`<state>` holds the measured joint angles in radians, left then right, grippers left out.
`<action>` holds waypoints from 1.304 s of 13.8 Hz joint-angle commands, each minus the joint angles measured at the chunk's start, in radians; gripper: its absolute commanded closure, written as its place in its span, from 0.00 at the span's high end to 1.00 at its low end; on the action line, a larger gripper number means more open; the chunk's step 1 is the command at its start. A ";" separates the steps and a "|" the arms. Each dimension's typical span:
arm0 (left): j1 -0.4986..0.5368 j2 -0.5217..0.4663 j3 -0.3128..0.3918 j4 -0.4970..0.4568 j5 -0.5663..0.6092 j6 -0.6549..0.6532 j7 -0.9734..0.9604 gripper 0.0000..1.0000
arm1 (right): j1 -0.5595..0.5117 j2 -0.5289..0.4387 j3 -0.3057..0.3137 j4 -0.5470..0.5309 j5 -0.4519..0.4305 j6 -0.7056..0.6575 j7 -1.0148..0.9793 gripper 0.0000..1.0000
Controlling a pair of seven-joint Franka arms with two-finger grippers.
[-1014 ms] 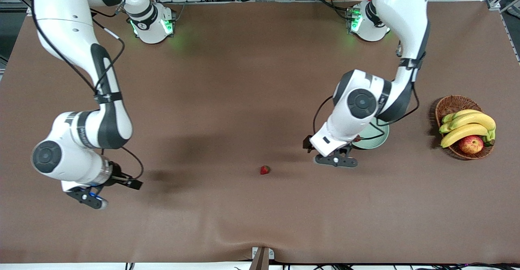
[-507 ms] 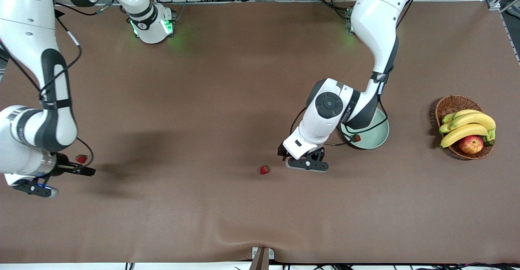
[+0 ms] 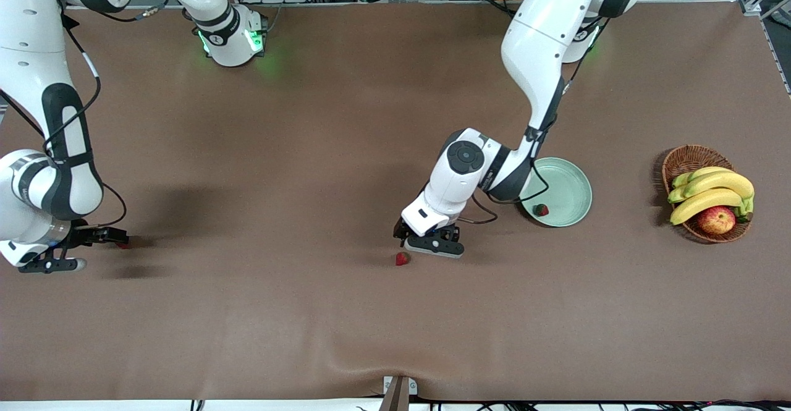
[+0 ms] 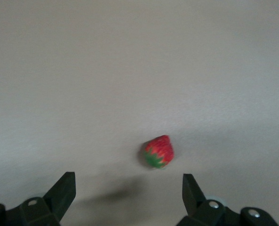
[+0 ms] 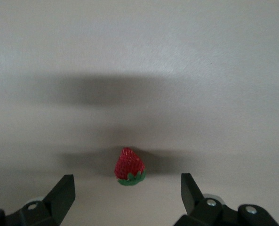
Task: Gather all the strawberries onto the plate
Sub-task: 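Grasp the mid-table strawberry with the left gripper while the right grasps another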
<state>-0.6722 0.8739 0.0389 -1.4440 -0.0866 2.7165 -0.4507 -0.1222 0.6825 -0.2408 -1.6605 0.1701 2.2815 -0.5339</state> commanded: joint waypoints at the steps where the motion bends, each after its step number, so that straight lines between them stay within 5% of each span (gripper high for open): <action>1: -0.013 0.057 0.007 0.074 -0.019 0.022 -0.002 1.00 | -0.021 -0.023 0.018 -0.044 -0.015 0.029 -0.075 1.00; 3: -0.020 0.079 0.009 0.077 -0.019 0.063 -0.002 0.97 | -0.022 -0.014 0.020 -0.042 -0.017 0.047 -0.081 1.00; 8: -0.035 0.111 0.009 0.096 -0.019 0.088 0.003 0.70 | -0.024 0.023 0.020 -0.036 -0.015 0.118 -0.120 1.00; 11: -0.043 0.114 0.009 0.094 -0.019 0.100 -0.002 0.69 | -0.022 0.035 0.020 -0.035 -0.009 0.127 -0.117 1.00; 14: -0.041 0.116 0.009 0.093 -0.018 0.100 0.004 0.41 | -0.014 0.042 0.021 -0.035 -0.004 0.128 -0.107 0.99; 16: -0.041 0.129 0.009 0.093 -0.019 0.108 0.007 0.41 | -0.016 0.042 0.021 -0.035 -0.004 0.128 -0.106 0.82; 18: -0.041 0.143 0.009 0.093 -0.019 0.134 0.009 0.42 | -0.016 0.043 0.021 -0.035 -0.001 0.128 -0.104 0.53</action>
<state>-0.7054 0.9796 0.0389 -1.3841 -0.0866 2.8168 -0.4507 -0.1234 0.7227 -0.2319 -1.6855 0.1700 2.3699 -0.6048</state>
